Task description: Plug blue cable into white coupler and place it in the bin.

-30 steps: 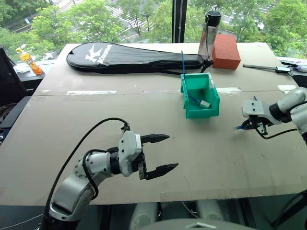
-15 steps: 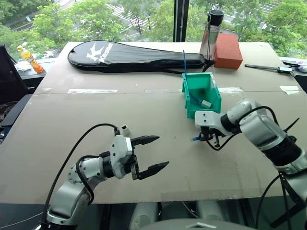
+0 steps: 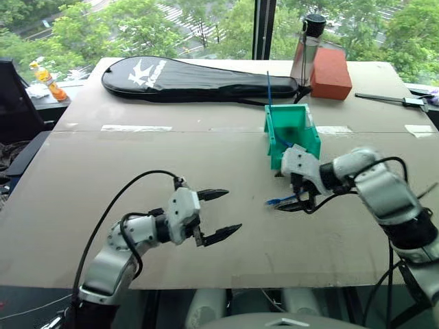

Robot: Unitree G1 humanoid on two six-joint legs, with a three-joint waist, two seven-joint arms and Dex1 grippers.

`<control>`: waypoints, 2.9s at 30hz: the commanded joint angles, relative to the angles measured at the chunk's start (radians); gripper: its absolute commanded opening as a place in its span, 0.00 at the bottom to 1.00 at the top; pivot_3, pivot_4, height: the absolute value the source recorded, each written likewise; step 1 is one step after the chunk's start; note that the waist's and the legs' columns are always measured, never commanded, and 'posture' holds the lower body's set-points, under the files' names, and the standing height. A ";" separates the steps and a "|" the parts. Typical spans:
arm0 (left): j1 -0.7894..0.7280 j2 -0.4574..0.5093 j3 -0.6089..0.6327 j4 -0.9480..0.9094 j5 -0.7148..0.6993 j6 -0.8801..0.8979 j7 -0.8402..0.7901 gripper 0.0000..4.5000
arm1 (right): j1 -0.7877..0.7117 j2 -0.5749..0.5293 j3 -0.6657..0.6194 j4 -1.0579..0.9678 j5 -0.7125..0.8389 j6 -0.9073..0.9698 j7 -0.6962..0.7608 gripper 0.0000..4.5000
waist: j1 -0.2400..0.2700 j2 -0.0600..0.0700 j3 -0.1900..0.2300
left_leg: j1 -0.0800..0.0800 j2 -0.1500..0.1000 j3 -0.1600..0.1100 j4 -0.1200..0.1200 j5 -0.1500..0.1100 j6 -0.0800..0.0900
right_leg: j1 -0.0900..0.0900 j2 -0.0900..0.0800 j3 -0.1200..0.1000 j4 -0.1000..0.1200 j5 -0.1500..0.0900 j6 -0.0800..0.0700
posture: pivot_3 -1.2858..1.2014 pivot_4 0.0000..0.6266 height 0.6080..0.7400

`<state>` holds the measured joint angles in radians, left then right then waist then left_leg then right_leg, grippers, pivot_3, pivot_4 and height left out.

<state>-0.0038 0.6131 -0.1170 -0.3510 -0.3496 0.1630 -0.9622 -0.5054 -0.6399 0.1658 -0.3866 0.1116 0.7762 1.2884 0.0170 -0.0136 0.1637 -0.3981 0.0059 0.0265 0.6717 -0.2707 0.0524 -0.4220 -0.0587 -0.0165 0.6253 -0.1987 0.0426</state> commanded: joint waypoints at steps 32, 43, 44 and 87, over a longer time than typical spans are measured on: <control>-0.450 -0.226 -0.280 0.490 0.257 -0.049 -0.070 0.01 | 0.954 -0.009 -0.620 -0.356 0.227 -0.439 -0.339 1.00 | -0.002 -0.001 -0.001 | 0.004 0.001 -0.002 0.004 0.000 0.000 | 0.005 0.005 0.002 0.001 -0.003 -0.002 | 0.52 0.24 1.00; -0.443 -0.213 -0.146 0.279 0.017 -0.078 -0.201 0.01 | 0.866 0.150 -0.618 -0.448 0.813 0.127 -0.766 1.00 | 0.000 -0.001 -0.002 | 0.002 0.002 -0.004 0.005 0.000 0.000 | 0.005 0.001 0.003 0.001 -0.002 -0.003 | 0.52 0.24 1.00; -0.453 -0.218 -0.135 0.263 0.004 -0.078 -0.199 0.01 | 0.851 0.184 -0.604 -0.456 0.882 0.137 -0.834 1.00 | 0.000 -0.001 -0.002 | 0.002 0.002 -0.004 0.005 0.000 0.000 | 0.005 0.000 0.003 0.001 -0.002 -0.004 | 0.52 0.24 1.00; -0.451 -0.265 -0.114 0.211 0.084 -0.358 -0.085 0.00 | 0.518 0.301 -0.207 -0.384 1.365 -0.164 -1.556 0.00 | -0.006 -0.001 -0.002 | 0.002 0.001 -0.003 0.005 0.000 0.001 | 0.005 0.005 0.002 0.001 0.000 0.001 | 0.52 0.24 1.00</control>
<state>-0.4595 0.3478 -0.2352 -0.0254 -0.2248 -0.2099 -1.0543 0.0186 -0.3312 -0.0376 -0.7577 1.4734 0.6240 -0.2678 0.0105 -0.0145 0.1620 -0.3965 0.0071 0.0233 0.6766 -0.2707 0.0530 -0.4169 -0.0536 -0.0141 0.6265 -0.1989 0.0431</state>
